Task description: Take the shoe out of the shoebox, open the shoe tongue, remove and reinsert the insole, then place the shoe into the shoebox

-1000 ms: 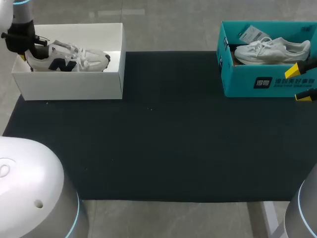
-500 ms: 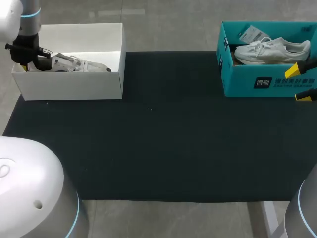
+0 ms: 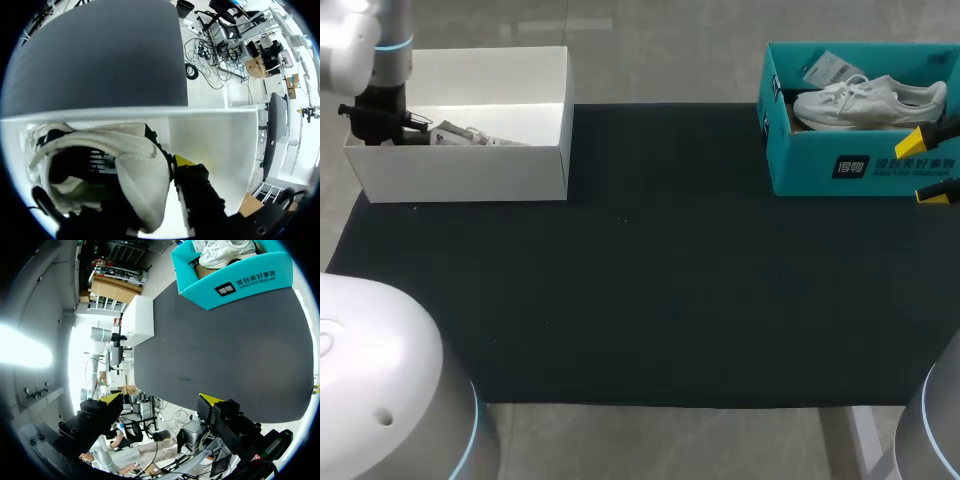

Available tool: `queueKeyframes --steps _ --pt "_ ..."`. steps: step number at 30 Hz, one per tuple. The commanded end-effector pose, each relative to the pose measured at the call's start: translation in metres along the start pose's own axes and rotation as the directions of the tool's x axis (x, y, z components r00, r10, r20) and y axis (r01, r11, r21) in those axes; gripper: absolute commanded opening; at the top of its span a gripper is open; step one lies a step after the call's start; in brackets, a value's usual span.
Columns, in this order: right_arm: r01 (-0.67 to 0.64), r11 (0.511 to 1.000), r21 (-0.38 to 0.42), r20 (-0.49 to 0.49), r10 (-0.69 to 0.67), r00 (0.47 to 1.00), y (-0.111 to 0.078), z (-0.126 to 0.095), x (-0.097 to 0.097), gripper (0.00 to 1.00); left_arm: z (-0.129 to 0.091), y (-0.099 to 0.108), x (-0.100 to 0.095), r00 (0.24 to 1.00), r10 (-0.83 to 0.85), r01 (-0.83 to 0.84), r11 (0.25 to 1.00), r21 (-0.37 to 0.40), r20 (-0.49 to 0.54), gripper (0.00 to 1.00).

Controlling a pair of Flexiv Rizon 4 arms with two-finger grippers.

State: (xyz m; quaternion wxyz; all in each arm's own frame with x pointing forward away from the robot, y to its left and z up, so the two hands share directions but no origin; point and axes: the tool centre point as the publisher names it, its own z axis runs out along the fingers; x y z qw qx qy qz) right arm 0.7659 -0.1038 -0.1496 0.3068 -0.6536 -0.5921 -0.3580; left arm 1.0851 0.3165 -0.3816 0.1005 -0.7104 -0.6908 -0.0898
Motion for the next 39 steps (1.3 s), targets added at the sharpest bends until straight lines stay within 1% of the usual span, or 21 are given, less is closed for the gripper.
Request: queueKeyframes --steps 1,5,7,10,15,16,17,18,21,25,26,30,32,34,36,39 --pt "-0.002 1.000 0.001 0.004 0.002 1.000 0.000 0.000 0.000 1.00 -0.002 0.006 0.001 1.000 0.003 -0.003 1.000 0.022 0.008 1.00" --pt "-0.002 1.000 0.001 0.004 0.002 1.000 0.000 0.000 0.000 1.00 -0.018 0.002 0.008 0.999 -0.028 0.027 0.999 0.022 0.015 1.00" --pt "-0.002 1.000 0.001 0.004 0.002 1.000 0.000 0.000 0.000 1.00 -0.029 -0.001 0.010 0.998 -0.043 0.042 0.999 0.013 0.040 1.00" --pt "-0.002 1.000 0.001 0.004 0.002 1.000 0.000 0.000 0.000 1.00 -0.052 -0.007 0.009 0.997 -0.060 0.060 0.998 0.004 0.057 1.00" --pt "-0.002 1.000 0.001 0.004 0.002 1.000 0.000 0.000 0.000 1.00 -0.088 -0.010 0.007 0.991 -0.116 0.115 0.993 0.017 0.072 1.00" --pt "-0.002 1.000 0.001 0.004 0.002 1.000 0.000 0.000 0.000 1.00 -0.093 -0.010 0.007 0.987 -0.152 0.150 0.988 0.035 0.045 1.00" --pt "-0.002 1.000 0.001 0.004 0.002 1.000 0.000 0.000 0.000 1.00 -0.098 -0.010 0.008 0.984 -0.165 0.163 0.986 0.039 0.072 1.00" --pt "-0.002 1.000 0.001 0.004 0.002 1.000 0.000 0.000 0.000 1.00 -0.104 -0.010 0.008 0.980 -0.189 0.186 0.981 0.051 0.064 1.00" --pt "-0.002 1.000 0.001 0.004 0.002 1.000 0.000 0.000 0.000 1.00 -0.121 -0.011 0.009 0.963 -0.260 0.256 0.965 0.052 0.077 1.00" --pt "-0.002 1.000 0.001 0.004 0.002 1.000 0.000 0.000 0.000 1.00 -0.141 -0.010 0.008 0.940 -0.311 0.306 0.951 0.052 0.144 1.00" --pt "-0.006 1.000 -0.010 0.008 0.006 1.000 0.003 -0.004 -0.003 1.00 -0.148 -0.010 0.009 0.933 -0.325 0.321 0.946 0.048 0.159 1.00" --pt "-0.028 0.999 -0.040 0.053 0.030 0.998 0.025 -0.028 -0.014 1.00 -0.174 -0.014 0.006 0.920 -0.339 0.333 0.941 0.064 0.195 1.00" --pt "-0.032 0.999 -0.033 0.125 0.036 0.992 0.040 -0.042 -0.022 1.00 -0.185 -0.019 0.005 0.916 -0.348 0.342 0.937 0.064 0.201 1.00" --pt "-0.047 0.998 -0.028 0.188 0.052 0.981 0.059 -0.055 -0.034 1.00 -0.195 -0.024 0.002 0.915 -0.350 0.342 0.937 0.072 0.202 1.00" --pt "-0.029 0.999 -0.030 0.222 0.035 0.974 0.080 -0.067 -0.043 1.00 -0.203 -0.029 -0.002 0.915 -0.347 0.339 0.938 0.075 0.207 1.00" --pt "-0.002 0.999 -0.038 0.274 0.013 0.962 0.114 -0.085 -0.048 1.00 -0.213 -0.034 -0.011 0.925 -0.310 0.302 0.951 0.073 0.220 1.00"
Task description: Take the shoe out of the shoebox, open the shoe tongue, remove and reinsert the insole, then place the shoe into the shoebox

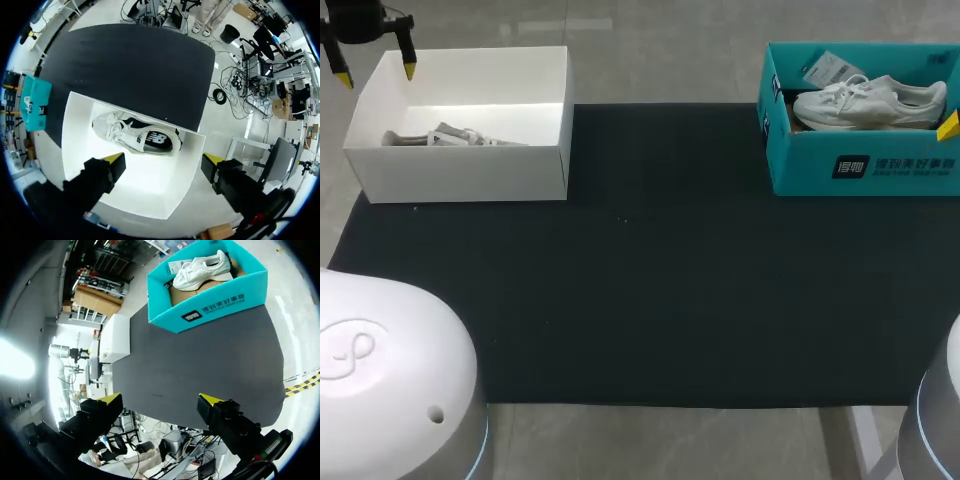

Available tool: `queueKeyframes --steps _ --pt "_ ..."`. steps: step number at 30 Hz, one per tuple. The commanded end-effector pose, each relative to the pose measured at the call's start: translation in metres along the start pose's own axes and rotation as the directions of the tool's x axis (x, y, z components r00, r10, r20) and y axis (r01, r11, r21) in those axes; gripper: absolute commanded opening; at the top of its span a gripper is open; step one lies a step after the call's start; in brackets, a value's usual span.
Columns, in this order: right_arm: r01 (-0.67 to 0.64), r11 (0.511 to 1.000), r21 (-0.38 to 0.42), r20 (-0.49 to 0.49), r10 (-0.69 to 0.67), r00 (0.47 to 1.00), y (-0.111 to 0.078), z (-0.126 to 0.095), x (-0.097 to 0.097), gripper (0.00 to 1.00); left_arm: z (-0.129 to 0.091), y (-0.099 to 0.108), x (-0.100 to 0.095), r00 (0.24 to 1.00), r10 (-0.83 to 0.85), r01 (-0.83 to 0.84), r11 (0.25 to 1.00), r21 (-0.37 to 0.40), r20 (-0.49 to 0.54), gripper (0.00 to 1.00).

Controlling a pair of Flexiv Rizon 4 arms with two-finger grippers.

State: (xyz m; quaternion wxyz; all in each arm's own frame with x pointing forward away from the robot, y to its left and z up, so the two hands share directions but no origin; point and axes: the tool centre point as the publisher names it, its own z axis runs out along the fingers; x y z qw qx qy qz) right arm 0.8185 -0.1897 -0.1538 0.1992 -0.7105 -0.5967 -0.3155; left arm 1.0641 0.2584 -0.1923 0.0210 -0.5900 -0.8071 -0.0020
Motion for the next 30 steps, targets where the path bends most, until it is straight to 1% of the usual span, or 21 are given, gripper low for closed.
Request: queueKeyframes --steps 1,5,6,9,11,30 --pt "0.026 0.997 0.070 0.060 -0.030 0.998 0.067 -0.018 -0.009 1.00 -0.016 -0.016 -0.007 1.000 0.031 -0.031 0.999 -0.016 0.002 1.00" --pt "0.053 0.997 0.057 0.111 -0.059 0.992 0.113 -0.025 -0.020 1.00 -0.024 -0.021 -0.015 0.997 0.081 -0.081 0.997 0.016 0.012 1.00" --pt "0.060 0.997 0.053 0.115 -0.066 0.991 0.123 -0.025 -0.021 1.00 -0.027 -0.022 -0.017 0.997 0.079 -0.079 0.997 0.015 0.011 1.00" --pt "0.100 0.993 0.068 0.174 -0.110 0.979 0.151 -0.020 -0.024 1.00 -0.029 -0.024 -0.019 0.995 0.100 -0.101 0.995 0.016 0.020 1.00" --pt "0.082 0.995 0.062 0.263 -0.095 0.960 0.167 -0.015 -0.031 1.00 -0.029 -0.024 -0.019 0.995 0.100 -0.101 0.995 0.016 0.020 1.00" --pt "0.082 0.995 0.062 0.263 -0.095 0.960 0.167 -0.015 -0.031 1.00 -0.029 -0.024 -0.019 0.995 0.100 -0.101 0.995 0.016 0.020 1.00"
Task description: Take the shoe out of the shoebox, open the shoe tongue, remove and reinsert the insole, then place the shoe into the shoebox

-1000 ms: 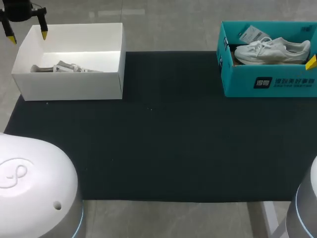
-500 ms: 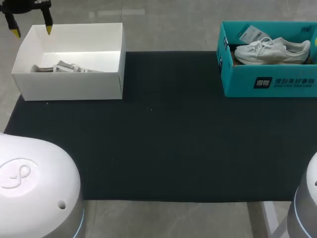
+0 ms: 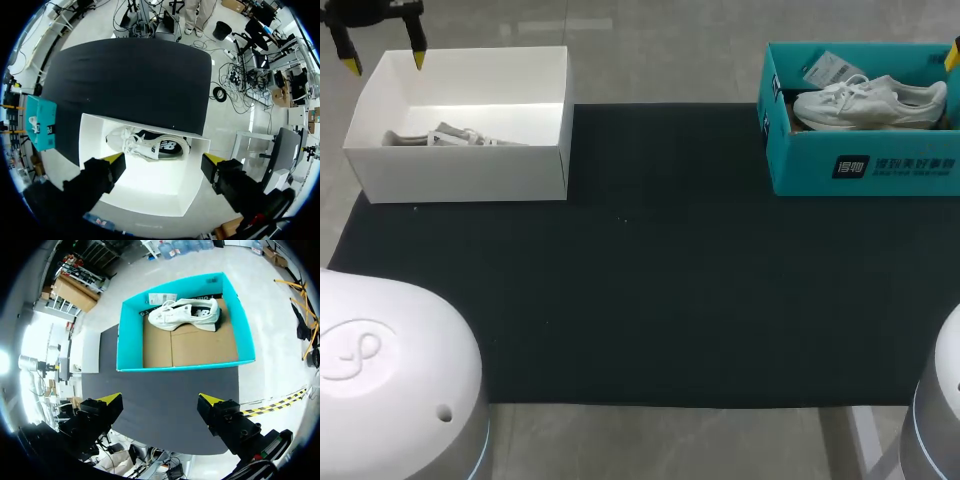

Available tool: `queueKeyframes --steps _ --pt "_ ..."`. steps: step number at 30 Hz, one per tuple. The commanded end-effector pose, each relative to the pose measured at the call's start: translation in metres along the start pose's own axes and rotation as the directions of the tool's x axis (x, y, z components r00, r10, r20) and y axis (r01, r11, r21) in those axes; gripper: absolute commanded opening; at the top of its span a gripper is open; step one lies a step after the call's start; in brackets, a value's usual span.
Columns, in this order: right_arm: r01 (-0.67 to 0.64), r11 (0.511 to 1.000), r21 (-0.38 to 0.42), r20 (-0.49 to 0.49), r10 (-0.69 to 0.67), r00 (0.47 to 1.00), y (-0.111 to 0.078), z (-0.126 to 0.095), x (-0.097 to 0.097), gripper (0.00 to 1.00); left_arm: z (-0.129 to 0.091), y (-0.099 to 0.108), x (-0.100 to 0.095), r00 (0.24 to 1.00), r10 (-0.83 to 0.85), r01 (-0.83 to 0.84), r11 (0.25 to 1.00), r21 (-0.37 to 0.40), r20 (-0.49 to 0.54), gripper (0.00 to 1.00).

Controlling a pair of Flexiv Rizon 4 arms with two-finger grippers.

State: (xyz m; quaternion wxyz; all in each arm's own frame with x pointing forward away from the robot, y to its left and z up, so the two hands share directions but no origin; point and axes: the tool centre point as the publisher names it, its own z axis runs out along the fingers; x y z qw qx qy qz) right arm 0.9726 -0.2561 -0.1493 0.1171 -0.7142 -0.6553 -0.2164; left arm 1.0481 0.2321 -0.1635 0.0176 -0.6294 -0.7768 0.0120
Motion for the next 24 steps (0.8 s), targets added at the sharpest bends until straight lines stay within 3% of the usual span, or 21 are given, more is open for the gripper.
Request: queueKeyframes --steps 1,3,5,10,17,24 --pt "0.000 1.000 0.014 0.003 0.000 1.000 0.002 -0.001 0.000 1.00 0.000 0.000 0.000 1.000 0.001 -0.001 1.000 0.000 -0.002 1.00" --pt "0.000 1.000 0.014 0.003 0.000 1.000 0.002 -0.001 0.000 1.00 0.000 0.000 0.000 1.000 0.001 -0.001 1.000 0.000 -0.002 1.00" --pt "-0.006 1.000 -0.010 0.067 0.007 0.998 0.017 -0.002 -0.008 1.00 0.000 0.000 0.000 1.000 0.001 -0.001 1.000 0.000 -0.002 1.00" --pt "-0.043 0.998 -0.050 0.121 0.049 0.991 0.047 -0.008 -0.027 1.00 0.000 0.000 0.000 1.000 0.001 -0.001 1.000 0.000 -0.002 1.00" --pt "-0.108 0.991 -0.073 0.178 0.119 0.977 0.073 -0.010 -0.045 1.00 0.000 0.000 0.000 1.000 0.001 -0.001 1.000 0.000 -0.002 1.00" --pt "-0.106 0.992 -0.070 0.214 0.119 0.969 0.100 -0.001 -0.043 1.00 0.000 0.000 0.000 1.000 0.001 -0.001 1.000 0.000 -0.002 1.00"
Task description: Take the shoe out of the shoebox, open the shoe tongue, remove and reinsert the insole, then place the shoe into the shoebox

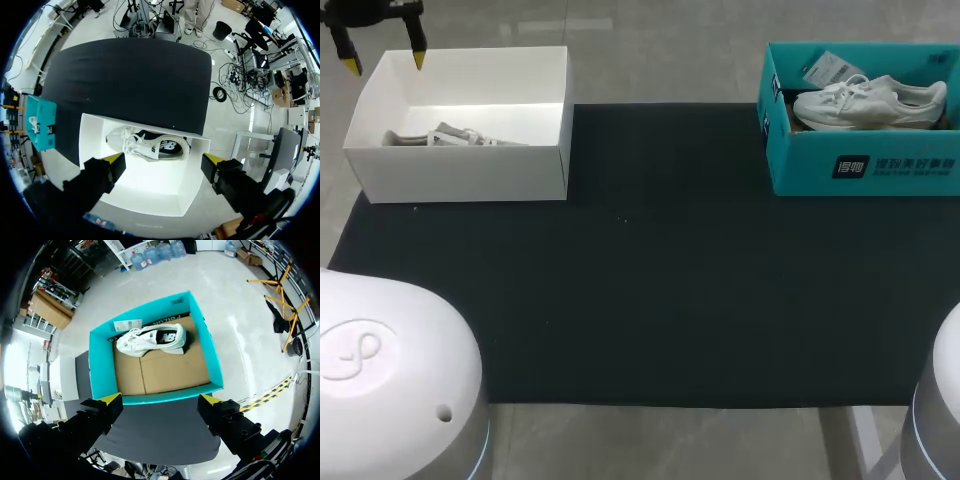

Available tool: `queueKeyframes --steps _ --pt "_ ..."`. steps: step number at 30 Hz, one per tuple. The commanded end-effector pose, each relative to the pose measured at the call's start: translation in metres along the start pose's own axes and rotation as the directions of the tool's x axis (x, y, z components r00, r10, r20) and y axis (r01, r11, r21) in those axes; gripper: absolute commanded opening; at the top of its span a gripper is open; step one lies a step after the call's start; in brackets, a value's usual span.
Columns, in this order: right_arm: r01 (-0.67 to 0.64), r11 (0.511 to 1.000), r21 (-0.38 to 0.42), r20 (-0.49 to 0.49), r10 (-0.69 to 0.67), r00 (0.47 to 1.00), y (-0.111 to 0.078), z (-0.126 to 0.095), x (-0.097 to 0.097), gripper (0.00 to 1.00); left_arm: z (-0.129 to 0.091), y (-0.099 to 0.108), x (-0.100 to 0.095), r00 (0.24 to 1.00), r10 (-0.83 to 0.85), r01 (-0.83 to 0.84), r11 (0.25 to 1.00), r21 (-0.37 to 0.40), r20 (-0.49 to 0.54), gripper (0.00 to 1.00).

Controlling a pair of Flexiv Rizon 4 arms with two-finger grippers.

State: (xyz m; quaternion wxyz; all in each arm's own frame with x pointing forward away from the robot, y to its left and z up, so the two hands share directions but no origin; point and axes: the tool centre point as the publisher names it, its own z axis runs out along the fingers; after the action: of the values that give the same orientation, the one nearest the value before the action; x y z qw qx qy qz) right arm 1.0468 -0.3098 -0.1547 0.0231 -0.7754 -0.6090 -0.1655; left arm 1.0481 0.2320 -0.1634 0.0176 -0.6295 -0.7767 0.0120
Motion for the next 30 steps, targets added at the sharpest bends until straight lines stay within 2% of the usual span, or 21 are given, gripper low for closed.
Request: queueKeyframes --steps 1,22,28,30 --pt "0.020 0.999 0.042 0.020 -0.021 1.000 0.023 0.011 0.010 1.00 0.000 0.000 0.000 1.000 0.001 -0.001 1.000 0.000 -0.002 1.00" --pt "0.028 0.999 0.037 0.001 -0.028 1.000 0.026 0.013 0.011 1.00 0.000 0.000 0.000 1.000 0.001 -0.001 1.000 0.000 -0.002 1.00" --pt "0.001 0.999 0.038 0.141 -0.007 0.990 0.038 0.032 0.010 1.00 0.000 0.000 0.000 1.000 0.001 -0.001 1.000 0.000 -0.002 1.00" --pt "-0.018 0.999 0.035 0.133 0.013 0.991 0.045 0.039 0.007 1.00 0.000 0.000 0.000 1.000 0.001 -0.001 1.000 0.000 -0.002 1.00"
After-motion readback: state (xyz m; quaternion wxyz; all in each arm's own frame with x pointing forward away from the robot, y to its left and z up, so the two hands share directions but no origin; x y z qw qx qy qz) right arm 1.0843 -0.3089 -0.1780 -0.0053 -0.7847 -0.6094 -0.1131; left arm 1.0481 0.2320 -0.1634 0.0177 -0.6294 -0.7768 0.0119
